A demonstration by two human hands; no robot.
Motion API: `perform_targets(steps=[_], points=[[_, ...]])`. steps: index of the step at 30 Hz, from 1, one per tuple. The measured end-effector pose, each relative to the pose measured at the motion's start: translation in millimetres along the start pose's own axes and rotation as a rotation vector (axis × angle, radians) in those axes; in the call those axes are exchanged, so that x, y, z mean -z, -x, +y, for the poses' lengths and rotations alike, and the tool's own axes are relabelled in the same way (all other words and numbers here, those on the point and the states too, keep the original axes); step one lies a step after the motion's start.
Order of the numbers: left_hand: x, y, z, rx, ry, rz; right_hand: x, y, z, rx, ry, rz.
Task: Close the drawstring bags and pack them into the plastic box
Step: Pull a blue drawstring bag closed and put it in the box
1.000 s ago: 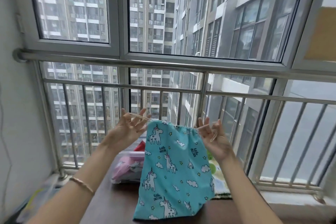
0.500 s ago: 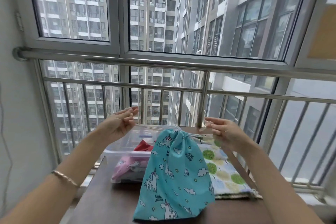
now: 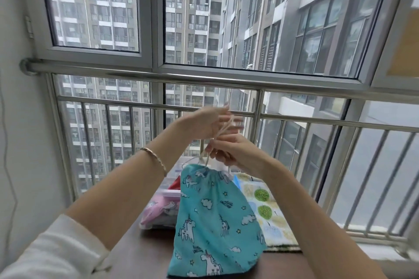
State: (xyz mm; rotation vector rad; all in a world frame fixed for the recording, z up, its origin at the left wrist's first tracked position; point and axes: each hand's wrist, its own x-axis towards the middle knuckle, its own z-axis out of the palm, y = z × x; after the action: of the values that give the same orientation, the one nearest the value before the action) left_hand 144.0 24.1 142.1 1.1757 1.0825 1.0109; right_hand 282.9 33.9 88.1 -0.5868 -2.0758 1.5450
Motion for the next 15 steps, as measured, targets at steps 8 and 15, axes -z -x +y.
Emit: perform_targets(steps=[8,15], points=[[1.5,3.4,-48.2,-0.047,-0.583,0.16,12.4,13.2,5.6,-0.038,-0.276,0.135],[10.7,21.8,-57.5,-0.292,-0.917,0.172,14.9,8.3,12.0,-0.015,-0.147,0.28]])
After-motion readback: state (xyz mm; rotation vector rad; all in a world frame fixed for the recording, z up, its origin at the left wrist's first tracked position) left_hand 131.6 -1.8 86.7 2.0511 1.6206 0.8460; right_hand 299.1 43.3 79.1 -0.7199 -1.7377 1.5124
